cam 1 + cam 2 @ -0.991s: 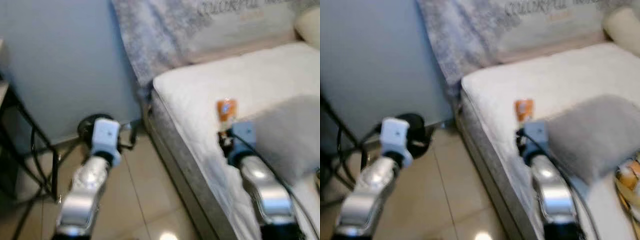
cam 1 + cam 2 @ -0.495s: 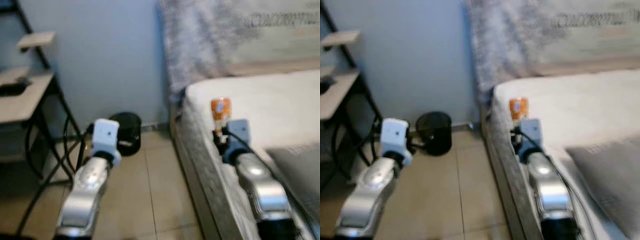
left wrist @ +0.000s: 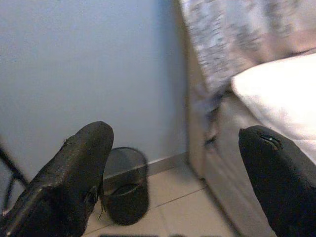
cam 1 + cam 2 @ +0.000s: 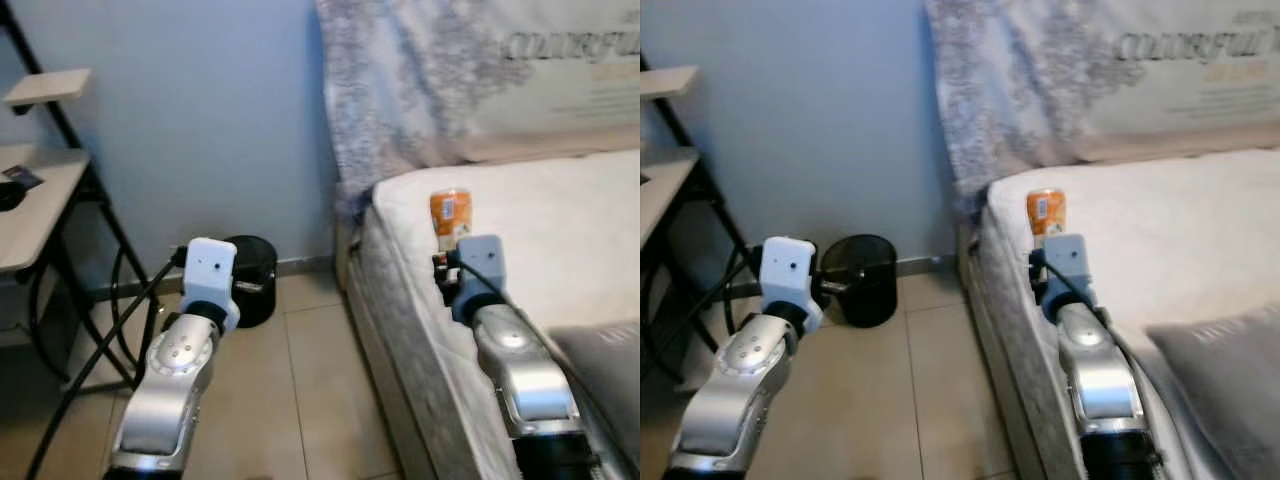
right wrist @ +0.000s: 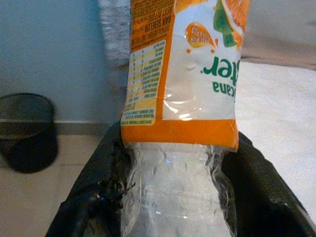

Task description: Clean up the room

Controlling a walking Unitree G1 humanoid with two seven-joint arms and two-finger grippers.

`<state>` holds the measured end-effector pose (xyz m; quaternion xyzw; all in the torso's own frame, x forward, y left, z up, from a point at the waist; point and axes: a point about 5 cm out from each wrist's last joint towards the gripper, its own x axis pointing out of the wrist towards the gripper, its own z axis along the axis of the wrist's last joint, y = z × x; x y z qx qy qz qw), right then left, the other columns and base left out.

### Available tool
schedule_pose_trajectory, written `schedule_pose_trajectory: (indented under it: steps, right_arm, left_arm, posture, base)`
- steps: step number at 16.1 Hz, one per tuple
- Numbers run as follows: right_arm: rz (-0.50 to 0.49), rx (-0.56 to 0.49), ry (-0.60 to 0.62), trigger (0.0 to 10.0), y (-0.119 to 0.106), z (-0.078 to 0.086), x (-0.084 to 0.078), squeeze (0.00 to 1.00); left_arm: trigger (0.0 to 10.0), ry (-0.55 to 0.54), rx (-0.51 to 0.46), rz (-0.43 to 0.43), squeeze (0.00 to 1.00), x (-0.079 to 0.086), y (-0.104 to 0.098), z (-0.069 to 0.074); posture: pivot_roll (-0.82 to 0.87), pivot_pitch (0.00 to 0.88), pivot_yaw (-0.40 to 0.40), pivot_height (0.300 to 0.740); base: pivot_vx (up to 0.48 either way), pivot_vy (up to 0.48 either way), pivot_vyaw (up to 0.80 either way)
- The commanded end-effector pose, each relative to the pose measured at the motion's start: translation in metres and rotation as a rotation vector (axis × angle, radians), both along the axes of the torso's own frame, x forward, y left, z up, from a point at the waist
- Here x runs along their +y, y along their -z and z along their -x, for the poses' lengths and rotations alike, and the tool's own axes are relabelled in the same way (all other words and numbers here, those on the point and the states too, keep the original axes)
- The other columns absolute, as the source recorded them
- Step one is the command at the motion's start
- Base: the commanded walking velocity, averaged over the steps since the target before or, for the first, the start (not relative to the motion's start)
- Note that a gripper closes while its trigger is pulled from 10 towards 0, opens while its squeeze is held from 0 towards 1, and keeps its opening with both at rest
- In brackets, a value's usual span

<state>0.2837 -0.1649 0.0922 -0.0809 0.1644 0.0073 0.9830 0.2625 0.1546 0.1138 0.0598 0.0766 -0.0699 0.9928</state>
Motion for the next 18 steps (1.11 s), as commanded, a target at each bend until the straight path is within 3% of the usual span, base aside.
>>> schedule_pose_trajectory:
  steps: [1, 5, 7, 9, 18]
  right_arm:
    - [-0.004, -0.046, -0.009, 10.0, -0.006, -0.003, 0.005, 0.0]
    - [-0.086, -0.034, -0.103, 10.0, -0.006, -0.003, 0.018, 0.0]
    - [-0.091, -0.041, -0.136, 10.0, -0.007, -0.003, 0.024, 0.0]
    - [-0.091, -0.056, -0.113, 10.0, -0.008, -0.005, 0.023, 0.0]
    - [-0.079, -0.025, -0.064, 10.0, -0.002, -0.008, 0.019, 0.0]
  left_arm:
    - [10.0, -0.008, -0.013, -0.003, 0.0, 0.003, -0.004, -0.001]
    - [10.0, -0.007, -0.014, -0.009, 0.0, 0.005, -0.005, -0.001]
    - [10.0, -0.011, -0.013, -0.011, 0.0, 0.007, -0.005, 0.0]
    - [10.0, -0.01, -0.012, -0.013, 0.0, 0.007, -0.005, 0.0]
    - [10.0, 0.005, -0.008, -0.022, 0.0, 0.006, -0.005, -0.003]
  posture:
    - [0.03, 0.0, 0.026, 0.74]
    - [0.03, 0.0, 0.025, 0.74]
    - [0.04, 0.0, 0.025, 0.74]
    - [0.04, 0.0, 0.024, 0.74]
    - [0.04, 0.0, 0.026, 0.74]
  base:
    - [0.364, 0.0, 0.0]
    - [0.366, 0.0, 0.0]
    - [0.368, 0.0, 0.8]
    - [0.366, 0.0, 0.7]
    - [0.366, 0.0, 0.0]
